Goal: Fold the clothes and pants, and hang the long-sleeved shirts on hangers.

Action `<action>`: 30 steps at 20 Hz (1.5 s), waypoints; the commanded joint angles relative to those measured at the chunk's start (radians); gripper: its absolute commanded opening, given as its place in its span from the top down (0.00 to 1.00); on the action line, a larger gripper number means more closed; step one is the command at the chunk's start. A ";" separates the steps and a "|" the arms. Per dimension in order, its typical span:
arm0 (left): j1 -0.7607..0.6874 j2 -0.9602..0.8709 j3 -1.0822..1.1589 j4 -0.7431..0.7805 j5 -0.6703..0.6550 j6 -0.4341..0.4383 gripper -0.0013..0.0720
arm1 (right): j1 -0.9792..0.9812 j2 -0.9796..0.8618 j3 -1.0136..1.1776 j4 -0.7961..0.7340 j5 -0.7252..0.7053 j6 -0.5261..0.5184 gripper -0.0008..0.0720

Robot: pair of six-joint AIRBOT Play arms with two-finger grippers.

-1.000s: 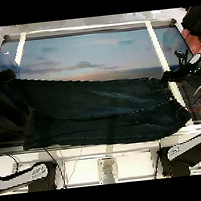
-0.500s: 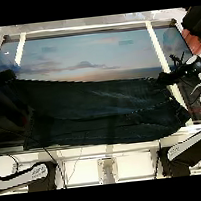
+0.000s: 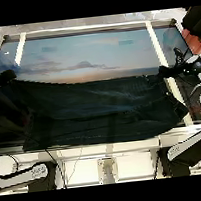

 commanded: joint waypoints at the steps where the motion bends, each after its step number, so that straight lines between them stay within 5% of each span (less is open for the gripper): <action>1: 0.005 -0.015 0.000 -0.070 0.157 -0.040 0.95 | -0.009 0.021 0.017 0.007 -0.210 0.056 0.96; 5: 0.004 -0.032 0.000 -0.098 0.391 -0.040 0.95 | -0.008 0.038 0.026 0.013 -0.410 0.072 0.96; 12: -0.010 -0.243 0.000 -0.150 0.410 -0.014 0.93 | -0.008 0.035 0.026 0.003 -0.467 0.071 0.92; 14: -0.018 -0.293 0.000 -0.156 0.426 -0.014 0.68 | -0.008 0.035 0.026 0.004 -0.444 0.071 0.77; 19: -0.024 -0.317 0.020 -0.158 0.477 -0.013 0.64 | -0.009 0.031 0.092 -0.011 -0.333 0.095 0.66; 21: -0.013 -0.313 0.071 -0.150 0.385 -0.009 0.42 | -0.010 0.031 0.156 -0.074 -0.223 0.108 0.45; 27: 0.093 -0.228 0.129 -0.142 -0.137 0.096 0.39 | -0.083 0.032 0.324 -0.211 0.304 0.146 0.45; 28: 0.116 -0.220 0.128 -0.130 -0.257 0.132 0.39 | -0.097 0.032 0.322 -0.233 0.389 0.141 0.48; 29: 0.137 -0.206 0.116 -0.107 -0.373 0.179 0.39 | -0.107 0.037 0.314 -0.252 0.447 0.137 0.68; 30: 0.156 -0.177 0.087 -0.087 -0.434 0.210 0.39 | -0.111 0.050 0.299 -0.264 0.464 0.124 0.71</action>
